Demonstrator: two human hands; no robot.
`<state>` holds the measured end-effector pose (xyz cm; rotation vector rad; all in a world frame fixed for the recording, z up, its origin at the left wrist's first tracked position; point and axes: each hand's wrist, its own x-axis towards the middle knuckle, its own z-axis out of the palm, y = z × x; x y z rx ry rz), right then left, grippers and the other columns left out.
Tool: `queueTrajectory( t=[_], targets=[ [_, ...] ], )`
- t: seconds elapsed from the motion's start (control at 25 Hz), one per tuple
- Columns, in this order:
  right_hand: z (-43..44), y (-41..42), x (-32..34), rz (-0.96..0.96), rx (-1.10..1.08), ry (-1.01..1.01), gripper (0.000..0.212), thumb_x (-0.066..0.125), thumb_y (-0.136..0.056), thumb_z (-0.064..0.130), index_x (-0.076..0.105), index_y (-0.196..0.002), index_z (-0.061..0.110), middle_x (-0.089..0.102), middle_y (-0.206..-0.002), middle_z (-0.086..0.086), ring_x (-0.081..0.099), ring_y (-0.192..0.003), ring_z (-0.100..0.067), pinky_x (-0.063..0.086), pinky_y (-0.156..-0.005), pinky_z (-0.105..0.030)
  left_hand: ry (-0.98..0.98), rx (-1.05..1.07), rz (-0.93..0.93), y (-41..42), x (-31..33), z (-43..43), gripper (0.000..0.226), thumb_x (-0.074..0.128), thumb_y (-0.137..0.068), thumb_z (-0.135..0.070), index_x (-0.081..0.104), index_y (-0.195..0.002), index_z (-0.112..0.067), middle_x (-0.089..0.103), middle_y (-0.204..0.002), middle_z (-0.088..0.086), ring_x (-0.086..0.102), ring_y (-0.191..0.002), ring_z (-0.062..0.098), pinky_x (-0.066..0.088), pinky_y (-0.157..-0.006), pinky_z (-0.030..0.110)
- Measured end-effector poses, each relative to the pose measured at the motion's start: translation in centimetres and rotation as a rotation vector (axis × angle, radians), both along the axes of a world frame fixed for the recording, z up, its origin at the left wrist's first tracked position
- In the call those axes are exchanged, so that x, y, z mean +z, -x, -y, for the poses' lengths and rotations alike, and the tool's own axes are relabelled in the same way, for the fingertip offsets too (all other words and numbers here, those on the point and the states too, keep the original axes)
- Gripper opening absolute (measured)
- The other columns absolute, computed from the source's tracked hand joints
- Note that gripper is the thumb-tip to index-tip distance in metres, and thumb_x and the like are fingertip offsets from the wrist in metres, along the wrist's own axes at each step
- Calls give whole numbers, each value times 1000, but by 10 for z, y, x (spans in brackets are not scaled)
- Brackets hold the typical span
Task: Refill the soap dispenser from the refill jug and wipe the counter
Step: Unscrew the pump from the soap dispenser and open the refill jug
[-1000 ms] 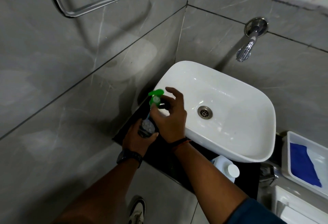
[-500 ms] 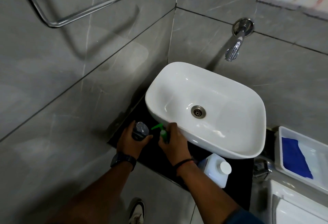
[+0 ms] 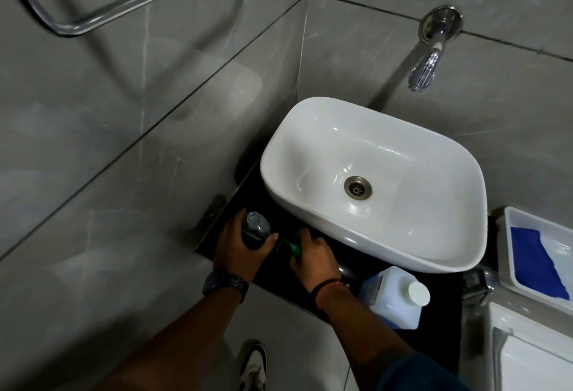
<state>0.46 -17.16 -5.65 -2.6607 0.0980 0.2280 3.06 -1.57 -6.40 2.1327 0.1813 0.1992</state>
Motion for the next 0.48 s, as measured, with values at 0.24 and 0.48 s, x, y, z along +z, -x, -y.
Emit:
queueTrajectory(
  t=[0.24, 0.48],
  targets=[
    [-3, 10, 48, 178, 4, -196, 42, 61, -84, 17, 51, -123, 4, 61, -116, -21, 54, -109, -37, 43, -91, -41, -18, -21, -24, 15, 28, -18, 123, 84, -41, -60, 26, -143, -22, 36, -147, 10, 33, -135, 24, 32, -109, 40],
    [50, 58, 119, 674, -281, -416, 28, 67, -81, 14, 61, -108, 8, 68, -100, -9, 63, -90, -28, 47, -81, -34, -198, -102, 274, 49, 85, 32, 87, 60, -62, -74, 45, -128, -20, 52, -129, 10, 46, -119, 24, 42, -96, 40]
  ],
)
